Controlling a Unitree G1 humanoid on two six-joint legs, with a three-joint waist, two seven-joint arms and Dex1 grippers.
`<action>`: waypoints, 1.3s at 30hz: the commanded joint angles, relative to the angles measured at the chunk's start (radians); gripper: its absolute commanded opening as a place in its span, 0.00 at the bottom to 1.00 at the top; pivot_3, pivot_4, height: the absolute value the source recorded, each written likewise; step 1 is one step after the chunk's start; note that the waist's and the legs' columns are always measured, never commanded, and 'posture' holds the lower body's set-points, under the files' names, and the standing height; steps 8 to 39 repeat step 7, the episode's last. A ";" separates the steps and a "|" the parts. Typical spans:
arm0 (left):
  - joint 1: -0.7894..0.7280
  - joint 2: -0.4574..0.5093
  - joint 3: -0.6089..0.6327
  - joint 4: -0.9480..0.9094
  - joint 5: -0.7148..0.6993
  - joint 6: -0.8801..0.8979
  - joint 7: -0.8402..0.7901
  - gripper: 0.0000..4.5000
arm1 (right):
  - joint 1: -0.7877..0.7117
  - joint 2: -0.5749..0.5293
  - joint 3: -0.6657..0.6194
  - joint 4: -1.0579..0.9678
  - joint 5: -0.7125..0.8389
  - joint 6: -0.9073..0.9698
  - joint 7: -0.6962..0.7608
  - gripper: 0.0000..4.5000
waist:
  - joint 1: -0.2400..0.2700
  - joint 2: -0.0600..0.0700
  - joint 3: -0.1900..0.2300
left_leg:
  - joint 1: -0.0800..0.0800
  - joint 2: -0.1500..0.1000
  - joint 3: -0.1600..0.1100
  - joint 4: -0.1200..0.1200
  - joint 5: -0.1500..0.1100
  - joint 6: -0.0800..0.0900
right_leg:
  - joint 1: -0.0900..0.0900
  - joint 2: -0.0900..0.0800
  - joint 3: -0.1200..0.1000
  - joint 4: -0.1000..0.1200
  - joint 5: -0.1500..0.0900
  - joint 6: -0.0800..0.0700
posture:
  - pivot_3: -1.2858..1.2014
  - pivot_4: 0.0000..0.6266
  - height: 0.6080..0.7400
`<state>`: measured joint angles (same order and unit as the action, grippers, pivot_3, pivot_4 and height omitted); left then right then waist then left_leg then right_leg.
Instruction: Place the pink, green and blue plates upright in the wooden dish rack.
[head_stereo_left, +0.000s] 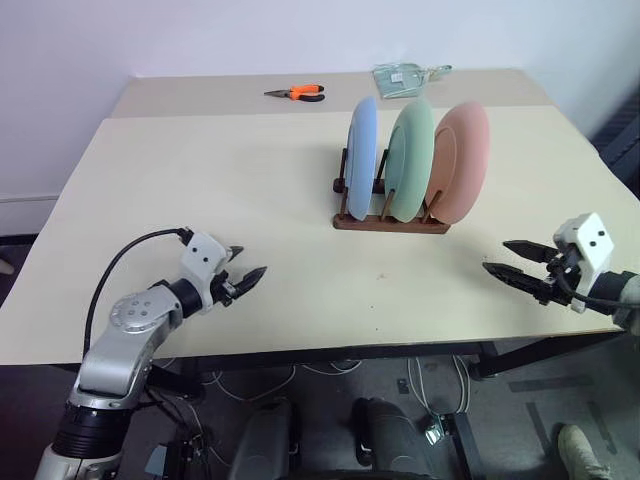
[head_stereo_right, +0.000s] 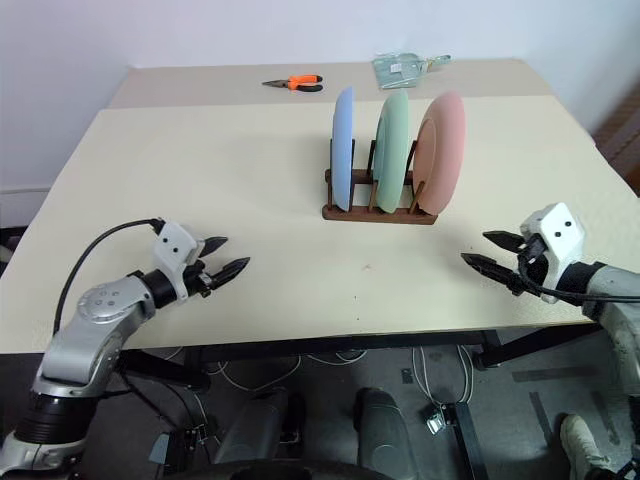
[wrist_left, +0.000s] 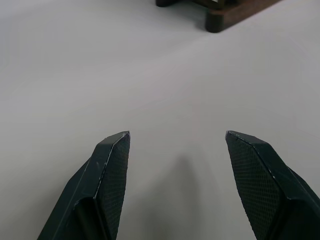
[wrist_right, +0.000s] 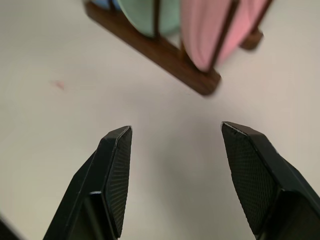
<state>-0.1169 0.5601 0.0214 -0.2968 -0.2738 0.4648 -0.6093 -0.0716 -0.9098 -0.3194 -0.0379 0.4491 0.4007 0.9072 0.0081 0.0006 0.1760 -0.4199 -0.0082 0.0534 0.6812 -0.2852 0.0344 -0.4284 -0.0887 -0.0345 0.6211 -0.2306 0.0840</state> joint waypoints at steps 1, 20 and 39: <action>0.000 0.006 0.009 -0.013 0.003 -0.028 -0.013 0.70 | -0.057 0.027 0.007 0.025 -0.028 -0.057 -0.016 0.63 | 0.002 0.000 0.000 | 0.000 0.000 0.000 0.000 0.000 0.000 | 0.000 0.000 0.000 0.000 0.000 0.000 | 0.52 0.24 1.00; 0.020 -0.002 0.014 -0.025 0.000 -0.028 -0.005 0.70 | -0.076 0.044 0.042 0.048 -0.061 -0.085 -0.009 0.63 | 0.007 0.000 0.000 | 0.000 0.000 0.000 0.000 0.000 0.000 | 0.001 -0.001 0.000 -0.001 0.000 0.000 | 0.52 0.24 1.00; 0.020 -0.002 0.014 -0.025 0.000 -0.028 -0.005 0.70 | -0.076 0.044 0.042 0.048 -0.061 -0.085 -0.009 0.63 | 0.007 0.000 0.000 | 0.000 0.000 0.000 0.000 0.000 0.000 | 0.001 -0.001 0.000 -0.001 0.000 0.000 | 0.52 0.24 1.00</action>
